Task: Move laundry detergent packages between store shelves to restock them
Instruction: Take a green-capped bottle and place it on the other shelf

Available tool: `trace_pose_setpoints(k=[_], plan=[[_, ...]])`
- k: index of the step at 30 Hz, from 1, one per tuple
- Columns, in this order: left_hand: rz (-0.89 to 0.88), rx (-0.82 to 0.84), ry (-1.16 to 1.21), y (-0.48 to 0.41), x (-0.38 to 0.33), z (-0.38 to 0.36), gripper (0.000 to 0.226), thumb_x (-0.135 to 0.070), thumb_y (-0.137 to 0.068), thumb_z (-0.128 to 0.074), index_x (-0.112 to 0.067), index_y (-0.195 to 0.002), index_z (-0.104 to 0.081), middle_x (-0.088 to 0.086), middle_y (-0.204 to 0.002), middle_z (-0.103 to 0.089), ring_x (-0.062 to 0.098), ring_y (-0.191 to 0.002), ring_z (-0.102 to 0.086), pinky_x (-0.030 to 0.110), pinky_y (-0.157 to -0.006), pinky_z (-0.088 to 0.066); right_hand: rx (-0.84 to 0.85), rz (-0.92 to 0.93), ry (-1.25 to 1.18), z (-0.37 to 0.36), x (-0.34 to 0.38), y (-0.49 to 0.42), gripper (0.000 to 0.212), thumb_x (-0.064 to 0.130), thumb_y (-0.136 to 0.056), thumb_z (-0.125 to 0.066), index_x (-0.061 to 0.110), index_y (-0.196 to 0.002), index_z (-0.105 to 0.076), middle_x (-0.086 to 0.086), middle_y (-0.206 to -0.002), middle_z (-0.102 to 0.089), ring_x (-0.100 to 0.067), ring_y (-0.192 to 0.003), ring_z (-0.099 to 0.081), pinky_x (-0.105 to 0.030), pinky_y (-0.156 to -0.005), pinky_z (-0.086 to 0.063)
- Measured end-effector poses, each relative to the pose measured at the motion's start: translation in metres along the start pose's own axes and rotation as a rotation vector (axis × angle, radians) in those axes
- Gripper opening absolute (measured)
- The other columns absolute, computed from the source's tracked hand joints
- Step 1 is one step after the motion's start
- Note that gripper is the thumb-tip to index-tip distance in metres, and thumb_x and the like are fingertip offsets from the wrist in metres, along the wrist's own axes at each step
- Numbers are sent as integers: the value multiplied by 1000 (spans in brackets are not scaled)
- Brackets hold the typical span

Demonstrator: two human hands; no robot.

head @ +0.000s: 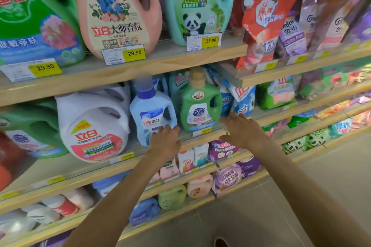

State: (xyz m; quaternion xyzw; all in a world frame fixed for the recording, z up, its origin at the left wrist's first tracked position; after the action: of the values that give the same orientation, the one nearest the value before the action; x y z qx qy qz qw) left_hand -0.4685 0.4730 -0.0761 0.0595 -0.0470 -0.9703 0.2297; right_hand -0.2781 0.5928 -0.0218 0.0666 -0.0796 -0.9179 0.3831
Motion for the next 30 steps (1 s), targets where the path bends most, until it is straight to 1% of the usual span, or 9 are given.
trace_pose_setpoints(k=[6,11,15,18,21,23,26,28,30], plan=[[58,-57,98,-43,-14,-13,41,-28,-97,-52,-14,-136,-50,12,-127,-57,34,-119,-55,46,-90,-50,-24,38,-27,-12,-27,-46,53,47,-94,-56,18,-138,-45,-13,-129,-48,-34,-123,-48,-48,-96,-48],[163,-84,188,-72,-26,-30,37,-25,-97,-52,-13,-132,-47,14,-122,-58,35,-114,-59,47,-82,-52,-180,55,-81,-18,-40,-85,43,39,-93,-58,14,-127,-51,-11,-123,-53,-33,-120,-53,-46,-86,-53],[223,-153,377,-93,-32,-46,57,-18,-93,-57,-19,-143,-32,16,-118,-60,41,-104,-64,50,-79,-52,-213,59,-97,-21,-50,-115,62,39,-93,-61,13,-143,-35,-14,-129,-50,-35,-122,-51,-46,-83,-53],[246,-224,627,-108,-32,-58,79,-16,-89,-66,-21,-153,-19,17,-131,-59,42,-110,-64,55,-86,-55,-238,75,-181,-28,-55,-136,80,39,-90,-65,13,-151,-21,-18,-133,-45,-39,-124,-48,-51,-85,-53],[254,-221,871,-122,-33,-72,104,-12,-82,-77,-17,-159,-7,4,-142,-53,20,-117,-59,45,-101,-51,-262,116,-269,-37,-56,-154,95,44,-87,-69,13,-155,-10,-20,-137,-42,-42,-126,-47,-53,-91,-49],[246,-244,979,-129,-36,-79,117,-10,-75,-83,-16,-159,-2,5,-149,-46,15,-121,-58,42,-104,-51,-260,145,-325,-40,-57,-162,102,45,-85,-71,15,-156,-4,-21,-141,-38,-43,-129,-43,-54,-95,-46],[267,-304,1080,-140,-37,-91,119,-7,-68,-89,-17,-155,-9,7,-146,-48,17,-124,-58,37,-101,-54,-270,202,-410,-43,-61,-171,107,46,-84,-72,19,-158,1,-20,-146,-33,-43,-132,-40,-53,-96,-45],[295,-337,1136,-145,-36,-92,116,-5,-64,-90,-18,-150,-14,7,-141,-52,23,-125,-57,44,-101,-54,-274,241,-519,-46,-64,-179,110,44,-82,-74,23,-158,2,-20,-146,-33,-42,-132,-40,-53,-94,-46],[302,-353,1114,-149,-33,-94,110,-8,-64,-89,-14,-147,-17,9,-137,-54,27,-125,-57,49,-101,-53,-254,264,-633,-51,-66,-187,117,37,-77,-81,28,-158,4,-20,-146,-33,-42,-134,-41,-54,-97,-46]])
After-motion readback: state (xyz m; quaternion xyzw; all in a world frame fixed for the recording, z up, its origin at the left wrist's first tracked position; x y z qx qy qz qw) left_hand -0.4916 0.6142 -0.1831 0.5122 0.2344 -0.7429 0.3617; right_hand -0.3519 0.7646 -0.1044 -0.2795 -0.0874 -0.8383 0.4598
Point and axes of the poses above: each hand's wrist, its own y-axis away from the middle knuckle, its own z-axis out of the back of the hand, x = y × z, the point moved 3 cm from there along -y, towards the middle knuckle
